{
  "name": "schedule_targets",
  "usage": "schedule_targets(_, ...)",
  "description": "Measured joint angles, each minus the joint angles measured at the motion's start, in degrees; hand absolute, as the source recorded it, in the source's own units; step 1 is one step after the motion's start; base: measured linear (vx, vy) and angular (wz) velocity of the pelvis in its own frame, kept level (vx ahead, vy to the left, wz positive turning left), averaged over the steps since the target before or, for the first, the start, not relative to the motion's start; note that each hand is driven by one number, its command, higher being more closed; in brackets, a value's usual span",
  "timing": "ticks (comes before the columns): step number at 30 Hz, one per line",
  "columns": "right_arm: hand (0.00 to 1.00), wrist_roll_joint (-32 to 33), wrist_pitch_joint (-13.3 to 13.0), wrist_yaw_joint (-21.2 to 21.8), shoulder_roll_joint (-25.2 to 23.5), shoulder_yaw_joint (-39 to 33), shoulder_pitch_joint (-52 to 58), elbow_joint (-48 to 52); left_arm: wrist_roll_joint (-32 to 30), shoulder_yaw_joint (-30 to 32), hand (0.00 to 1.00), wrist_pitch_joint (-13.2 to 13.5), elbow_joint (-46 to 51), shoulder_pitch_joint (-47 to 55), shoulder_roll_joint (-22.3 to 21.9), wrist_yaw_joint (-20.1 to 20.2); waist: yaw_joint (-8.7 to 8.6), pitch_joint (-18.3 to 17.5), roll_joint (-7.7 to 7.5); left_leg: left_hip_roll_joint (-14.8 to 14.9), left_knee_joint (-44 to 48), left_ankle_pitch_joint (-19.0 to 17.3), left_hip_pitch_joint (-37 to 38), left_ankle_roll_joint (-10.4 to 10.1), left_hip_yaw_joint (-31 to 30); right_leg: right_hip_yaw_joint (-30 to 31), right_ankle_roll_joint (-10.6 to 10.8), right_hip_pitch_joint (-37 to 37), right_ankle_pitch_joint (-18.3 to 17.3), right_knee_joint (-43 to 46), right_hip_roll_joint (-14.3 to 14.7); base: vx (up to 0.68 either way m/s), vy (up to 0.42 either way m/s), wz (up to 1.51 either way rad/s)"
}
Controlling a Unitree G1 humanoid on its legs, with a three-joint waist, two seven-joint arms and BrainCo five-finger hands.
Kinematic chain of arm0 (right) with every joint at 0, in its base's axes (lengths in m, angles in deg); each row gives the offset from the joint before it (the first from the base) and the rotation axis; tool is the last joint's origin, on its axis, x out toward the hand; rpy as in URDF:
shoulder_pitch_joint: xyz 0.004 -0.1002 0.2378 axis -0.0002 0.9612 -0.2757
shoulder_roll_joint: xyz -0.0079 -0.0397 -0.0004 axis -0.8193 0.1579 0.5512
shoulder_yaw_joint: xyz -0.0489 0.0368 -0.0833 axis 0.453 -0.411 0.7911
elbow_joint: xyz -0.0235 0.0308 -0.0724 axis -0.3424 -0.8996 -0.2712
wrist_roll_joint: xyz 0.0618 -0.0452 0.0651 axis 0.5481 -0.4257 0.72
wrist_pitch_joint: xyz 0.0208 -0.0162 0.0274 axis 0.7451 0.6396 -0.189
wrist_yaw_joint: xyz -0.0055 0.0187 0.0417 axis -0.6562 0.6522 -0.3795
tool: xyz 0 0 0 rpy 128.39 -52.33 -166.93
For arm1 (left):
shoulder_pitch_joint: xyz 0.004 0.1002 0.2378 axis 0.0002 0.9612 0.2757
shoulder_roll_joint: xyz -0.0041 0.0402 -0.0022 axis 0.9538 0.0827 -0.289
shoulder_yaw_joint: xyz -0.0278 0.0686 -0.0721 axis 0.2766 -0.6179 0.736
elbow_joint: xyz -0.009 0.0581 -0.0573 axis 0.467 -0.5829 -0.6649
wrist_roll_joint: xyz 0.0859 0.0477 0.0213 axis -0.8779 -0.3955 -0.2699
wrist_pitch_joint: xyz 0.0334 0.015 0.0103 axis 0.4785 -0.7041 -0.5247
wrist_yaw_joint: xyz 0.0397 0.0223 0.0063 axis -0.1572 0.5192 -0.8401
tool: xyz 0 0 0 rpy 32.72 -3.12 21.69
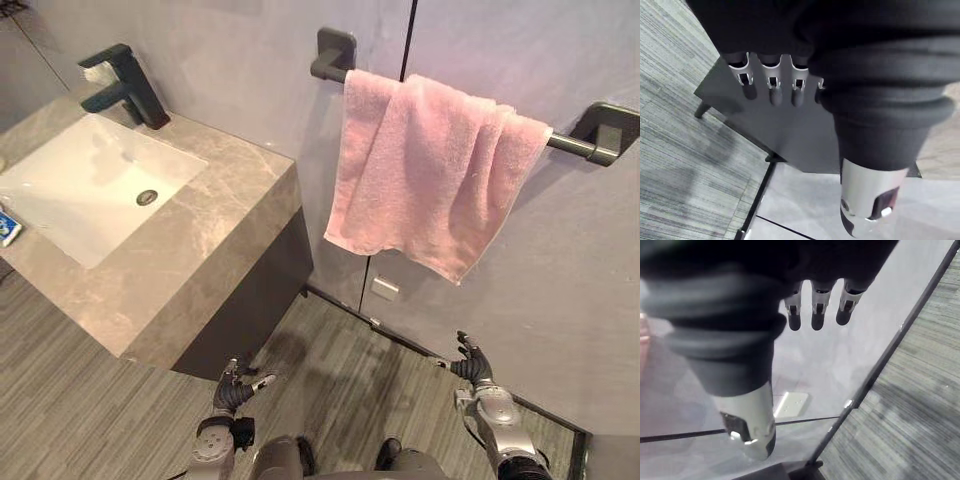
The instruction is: Organize washtable
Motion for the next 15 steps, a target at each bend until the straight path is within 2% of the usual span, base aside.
schedule_targets(1, 0.0, 0.18, 0.33, 0.0, 0.65, -1.56, -1.48, -2.09, -0.01, -0.77, 0.0, -0.37, -2.59, -3.19, -0.46, 0.04, -0.01, 0.88, 1.79, 2.09, 2.16, -5.08, 1.31, -1.01, 0.56, -2.66, -0.29, -0.85, 1.37, 0.61, 0.87, -0.02, -0.01, 0.8)
schedule_targets(2, 0.0, 0.2, 0.59, -0.17, 1.04, -1.71, -2.53, -2.55, -0.02, -0.92, 0.0, -0.36, -2.79, -3.62, -0.58, 0.13, 0.06, 1.3, 2.27, 2.02, -1.92, -4.53, 3.29, -1.61, 0.83, -2.62, -0.01, -1.51, 1.18, 1.34, 0.88, -0.04, 0.069, 0.46)
schedule_targets(3, 0.0, 0.2, 0.6, -0.56, 0.64, -2.58, -3.46, -3.46, -0.03, -0.93, 0.0, -0.35, -3.14, -4.84, -0.7, 0.03, -0.16, 2.84, 2.22, 1.16, -7.33, -3.67, 6.02, -0.99, 0.27, -2.54, 0.76, -2.04, 0.63, 2.95, 0.42, -0.07, 0.136, 0.23)
schedule_targets(4, 0.0, 0.18, 0.68, -0.43, 0.12, -1.79, -3.53, -4.44, -0.06, -1.22, 0.0, -0.38, -3.23, -5.19, -0.57, 0.02, -0.12, 3.75, 0.96, -0.06, -8.03, -1.6, 6.77, -1.68, 0.26, -2.22, 1.01, -2.3, 0.46, 4.57, -1.12, -0.14, 0.106, 0.24)
schedule_targets(5, 0.0, 0.16, 0.66, -0.4, 0.14, -1.38, -3.37, -4.38, -0.11, -1.58, 0.0, -0.38, -3.22, -4.96, -0.67, 0.06, 0.06, 3.73, 0.81, -0.45, -8.07, -1.32, 7.07, -1.98, 0.28, -2.16, 1.23, -2.19, 0.32, 5.1, -1.35, -0.18, 0.048, 0.05)
schedule_targets(9, 0.0, -0.87, 0.66, 0.3, 0.24, 0.91, -3.67, -4.4, -0.16, -0.7, 0.0, -0.3, -3.35, 0.09, -0.69, 0.04, 0.36, 3.83, 1.18, -2.36, -10.55, 0.31, 10.6, -1.36, 1.87, 0.65, 1.99, -1.92, 0.5, 7.06, -3.01, -0.16, 0.036, -0.2)
schedule_targets(12, 0.0, -1.47, 0.7, 0.43, 0.29, 1.73, -3.04, -5.05, -0.61, -0.78, 0.0, -0.36, -5.36, 1.45, -0.54, 0.11, 0.33, 3.86, 1.08, -2.35, -10.42, 0.49, 10.88, -0.98, 1.58, 1.54, 2.0, -2.05, 0.46, 8.38, -3.03, -0.17, -0.019, -0.02)
schedule_targets(13, 0.0, -1.74, 0.72, 0.44, 0.29, 1.88, -2.88, -5.06, -0.61, -0.87, 0.0, -0.38, -5.78, 1.9, -0.54, 0.12, 0.41, 3.95, 1.06, -2.39, -10.32, 0.44, 10.59, -0.78, 1.19, 2.41, 2.22, -2.31, 0.22, 9.44, -3.05, -0.2, -0.05, 0.14)
schedule_targets(14, 0.0, -2.09, 0.68, 0.47, 0.34, 2.19, -2.28, -4.93, -0.6, -1.39, 0.0, -0.43, -5.86, 2.74, -0.37, 0.12, 0.13, 3.96, 1.17, -2.44, -9.65, -0.52, 10.05, 1.0, -0.46, 6.98, 3.02, -3.35, -0.81, 12.46, -2.74, -0.19, -0.052, 0.44)
schedule_targets(15, 0.0, -2.1, 0.69, 0.47, 0.4, 2.24, -1.14, -4.9, -0.61, -1.98, 0.0, -0.43, -5.78, 3.03, -0.18, 0.17, -0.2, 4.0, 1.03, -2.49, -8.95, -1.04, 9.5, 1.38, -1.67, 12.89, 4.02, -3.81, -1.73, 14.21, -2.06, -0.19, -0.099, 0.85)
